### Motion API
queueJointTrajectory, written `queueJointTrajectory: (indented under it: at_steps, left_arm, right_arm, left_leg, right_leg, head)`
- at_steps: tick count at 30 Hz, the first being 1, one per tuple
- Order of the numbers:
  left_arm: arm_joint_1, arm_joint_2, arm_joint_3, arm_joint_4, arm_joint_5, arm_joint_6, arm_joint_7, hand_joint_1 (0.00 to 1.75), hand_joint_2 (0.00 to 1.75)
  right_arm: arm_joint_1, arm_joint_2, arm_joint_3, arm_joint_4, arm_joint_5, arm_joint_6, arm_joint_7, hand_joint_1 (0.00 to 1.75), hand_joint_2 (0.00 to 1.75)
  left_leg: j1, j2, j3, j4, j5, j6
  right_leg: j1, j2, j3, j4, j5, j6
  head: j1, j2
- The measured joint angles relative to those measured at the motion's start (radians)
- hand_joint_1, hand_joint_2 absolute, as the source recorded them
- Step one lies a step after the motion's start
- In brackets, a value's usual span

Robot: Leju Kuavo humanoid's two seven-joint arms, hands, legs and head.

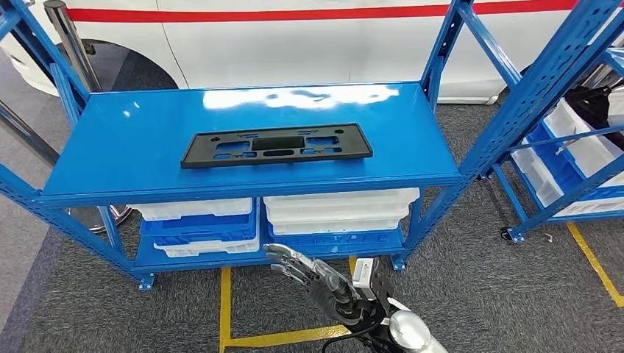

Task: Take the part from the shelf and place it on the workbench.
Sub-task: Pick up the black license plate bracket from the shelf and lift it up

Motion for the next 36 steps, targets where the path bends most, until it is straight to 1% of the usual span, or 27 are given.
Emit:
queueJointTrajectory:
  at_steps: [1,2,4,5,6,8,10,11,12,14,15,16,17,19,20,21,23,26,27,29,30,31,32,33,34,35,36]
  left_arm:
    - [0.0,0.0,0.0,0.0,0.0,0.0,0.0,0.0,0.0]
    - [0.001,0.0,0.0,0.0,0.0,0.0,0.0,0.0,0.0]
    - [0.001,-0.001,0.0,0.0,0.0,0.0,0.0,0.0,0.0]
    - [0.001,-0.001,0.0,0.0,0.0,0.0,0.0,0.0,0.0]
    - [0.0,-0.002,0.0,0.001,0.0,0.0,0.0,0.0,0.0]
    - [-0.001,-0.003,0.0,0.001,0.0,0.0,0.0,0.0,0.0]
    - [-0.002,-0.002,0.0,0.001,0.0,0.0,0.0,0.0,0.0]
    - [-0.002,-0.002,0.0,0.001,0.0,0.0,-0.001,0.0,0.0]
    - [-0.002,-0.002,0.0,0.001,0.0,0.0,-0.001,0.0,0.0]
    - [-0.001,-0.002,0.0,0.001,0.0,0.0,-0.002,0.0,0.0]
    - [0.0,-0.002,0.0,0.001,0.0,0.0,-0.003,0.0,0.0]
    - [0.001,-0.002,0.0,0.001,0.0,0.0,-0.003,0.0,0.0]
    - [0.002,-0.002,0.0,0.001,0.0,0.0,-0.003,0.0,0.0]
    - [0.003,-0.001,0.0,0.001,0.0,0.0,-0.004,0.0,0.0]
    - [0.003,0.0,0.0,0.001,0.0,0.0,-0.004,0.0,0.0]
    - [0.002,0.0,0.0,0.001,0.0,0.0,-0.005,0.0,0.0]
    - [0.0,0.001,0.0,0.001,0.001,0.0,-0.006,0.0,0.0]
    - [0.001,0.001,0.0,0.001,0.003,0.0,-0.006,0.0,0.0]
    - [0.001,0.001,0.0,0.001,0.003,0.0,-0.006,0.0,0.0]
    - [0.001,0.001,0.0,0.001,0.003,0.0,-0.006,0.0,0.0]
    - [0.0,0.001,0.0,0.001,0.003,0.0,-0.006,0.0,0.0]
    - [0.0,0.001,0.0,0.001,0.003,0.0,-0.006,0.0,0.0]
    - [0.001,0.001,0.0,0.001,0.003,0.0,-0.006,0.0,0.0]
    - [0.001,0.001,0.0,0.001,0.003,0.0,-0.006,0.0,0.0]
    - [0.001,0.001,0.0,0.001,0.003,0.0,-0.006,0.0,0.0]
    - [0.001,0.0,0.0,0.001,0.003,0.0,-0.006,0.0,0.0]
    - [0.001,0.0,0.0,0.002,0.003,0.0,-0.006,0.0,0.0]
  right_arm:
    - [0.001,-0.001,0.0,0.0,0.0,0.0,0.0,0.0,0.0]
    - [0.002,-0.002,0.0,0.0,0.0,-0.001,0.0,0.0,0.0]
    - [0.002,-0.003,0.0,0.0,0.0,-0.002,0.0,0.0,0.0]
    - [0.002,-0.003,0.0,0.0,0.0,-0.002,0.0,0.0,0.0]
    - [0.001,-0.003,0.0,0.0,0.0,-0.003,0.0,0.0,0.0]
    - [0.001,-0.004,0.0,-0.001,0.0,-0.004,0.0,0.0,0.0]
    - [0.002,-0.004,0.0,-0.003,0.0,-0.004,0.0,0.0,0.0]
    - [0.001,-0.005,0.0,-0.004,0.0,-0.004,0.0,0.0,0.0]
    - [0.001,-0.005,0.001,-0.005,0.0,-0.004,-0.001,0.0,0.0]
    - [0.001,-0.005,0.003,-0.006,0.001,-0.004,-0.001,0.0,0.0]
    - [0.002,-0.005,0.004,-0.006,0.001,-0.005,-0.001,0.0,0.0]
    - [0.003,-0.005,0.005,-0.006,0.002,-0.005,-0.001,0.0,0.0]
    - [0.003,-0.006,0.005,-0.006,0.001,-0.005,-0.001,0.0,0.0]
    - [0.004,-0.006,0.006,-0.006,0.001,-0.004,-0.001,0.0,0.0]
    - [0.003,-0.006,0.006,-0.006,0.0,-0.004,-0.001,0.0,0.0]
    - [0.003,-0.006,0.006,-0.006,0.0,-0.003,-0.001,0.0,0.0]
    - [0.003,-0.007,0.007,-0.006,-0.001,0.0,-0.001,0.0,0.0]
    - [0.002,-0.007,0.007,-0.007,-0.001,0.001,-0.001,0.0,0.0]
    - [0.002,-0.008,0.007,-0.008,-0.001,0.002,-0.001,0.0,0.0]
    - [0.003,-0.01,0.007,-0.008,-0.001,0.002,-0.001,0.0,0.0]
    - [0.004,-0.011,0.007,-0.008,-0.001,0.002,-0.001,0.0,0.0]
    - [0.005,-0.012,0.007,-0.008,-0.001,0.003,-0.001,0.0,0.0]
    - [0.006,-0.013,0.008,-0.008,-0.001,0.003,-0.001,0.0,0.0]
    - [0.006,-0.013,0.008,-0.008,-0.001,0.003,-0.001,0.0,0.0]
    - [0.006,-0.013,0.008,-0.008,-0.001,0.003,-0.001,0.0,0.0]
    - [0.006,-0.014,0.008,-0.008,-0.001,0.003,-0.001,0.0,0.0]
    - [0.006,-0.014,0.008,-0.008,-0.001,0.003,-0.001,0.0,0.0]
  left_leg:
    - [0.0,0.0,0.004,0.0,-0.003,0.0]
    - [0.0,-0.001,0.01,0.0,-0.008,-0.001]
    - [0.0,-0.002,0.023,0.0,-0.018,-0.007]
    - [-0.002,-0.002,0.028,0.001,-0.024,-0.012]
    - [-0.003,-0.002,0.03,0.001,-0.028,-0.018]
    - [-0.005,-0.001,0.033,-0.001,-0.034,-0.029]
    - [-0.004,0.0,0.037,0.002,-0.043,-0.038]
    - [-0.004,0.0,0.03,0.025,-0.057,-0.043]
    - [-0.003,0.0,0.01,0.067,-0.077,-0.047]
    - [-0.002,0.0,-0.064,0.2,-0.126,-0.054]
    - [-0.002,0.0,-0.1,0.255,-0.137,-0.057]
    - [-0.002,0.0,-0.123,0.279,-0.128,-0.058]
    - [-0.002,0.0,-0.126,0.263,-0.099,-0.058]
    - [-0.002,0.0,-0.089,0.147,-0.013,-0.053]
    - [-0.004,0.0,-0.065,0.089,0.016,-0.048]
    - [-0.006,0.0,-0.047,0.048,0.029,-0.042]
    - [-0.011,-0.001,-0.036,0.022,0.021,-0.03]
    - [-0.004,-0.001,-0.024,0.005,0.017,-0.013]
    - [-0.001,-0.001,-0.017,0.0,0.015,-0.007]
    - [-0.001,0.001,-0.008,-0.003,0.009,0.002]
    - [-0.001,0.0,-0.003,-0.003,0.004,0.004]
    - [-0.001,0.0,0.003,-0.002,-0.001,0.003]
    - [-0.001,-0.001,0.011,-0.002,-0.007,0.002]
    - [-0.001,-0.001,0.021,-0.002,-0.014,0.0]
    - [-0.001,-0.002,0.031,-0.002,-0.021,-0.003]
    - [-0.003,-0.002,0.039,-0.001,-0.029,-0.008]
    - [-0.004,-0.003,0.045,0.0,-0.035,-0.014]
  right_leg:
    - [-0.001,0.0,-0.016,0.014,0.011,0.0]
    - [-0.001,0.0,-0.012,-0.011,0.042,-0.002]
    - [0.0,-0.001,0.039,-0.141,0.125,-0.01]
    - [0.003,-0.002,0.066,-0.202,0.149,-0.015]
    - [0.006,-0.002,0.083,-0.242,0.159,-0.02]
    - [0.012,0.0,0.093,-0.263,0.15,-0.029]
    - [0.007,0.002,0.101,-0.271,0.148,-0.039]
    - [0.004,0.002,0.109,-0.277,0.147,-0.045]
    - [0.001,0.001,0.117,-0.282,0.144,-0.051]
    - [0.003,-0.001,0.128,-0.283,0.136,-0.059]
    - [0.004,-0.001,0.132,-0.282,0.131,-0.061]
    - [0.005,0.0,0.138,-0.281,0.125,-0.062]
    - [0.006,0.002,0.144,-0.28,0.119,-0.061]
    - [0.006,0.005,0.16,-0.277,0.105,-0.057]
    - [0.008,0.006,0.165,-0.275,0.097,-0.053]
    - [0.009,0.006,0.167,-0.273,0.091,-0.048]
    - [0.011,0.005,0.167,-0.274,0.086,-0.038]
    - [0.011,0.002,0.163,-0.254,0.069,-0.023]
    - [0.01,0.002,0.144,-0.215,0.05,-0.019]
    - [0.006,0.001,0.073,-0.09,0.003,-0.012]
    - [0.004,0.001,0.033,-0.03,-0.012,-0.01]
    - [0.002,0.001,0.005,0.002,-0.007,-0.008]
    - [0.0,0.001,-0.006,0.0,0.017,-0.008]
    - [-0.001,0.0,0.004,-0.044,0.06,-0.009]
    - [-0.002,-0.001,0.026,-0.112,0.109,-0.011]
    - [0.0,-0.002,0.051,-0.176,0.142,-0.015]
    - [0.003,-0.003,0.072,-0.224,0.16,-0.019]
  head:
    - [0.0,0.0]
    - [0.0,0.0]
    - [0.0,0.0]
    - [0.0,0.0]
    - [0.0,0.0]
    - [0.0,0.0]
    - [-0.001,0.0]
    - [-0.002,0.0]
    - [-0.002,0.0]
    - [-0.004,0.0]
    - [-0.004,0.0]
    - [-0.004,0.0]
    - [-0.004,0.0]
    - [-0.004,0.0]
    - [-0.004,0.0]
    - [-0.004,0.0]
    - [-0.003,0.0]
    - [-0.002,0.0]
    - [-0.002,0.0]
    - [-0.001,0.0]
    - [-0.001,0.0]
    - [-0.001,0.0]
    - [-0.001,0.0]
    - [-0.001,0.0]
    - [-0.001,0.0]
    - [-0.001,0.0]
    - [-0.001,0.0]
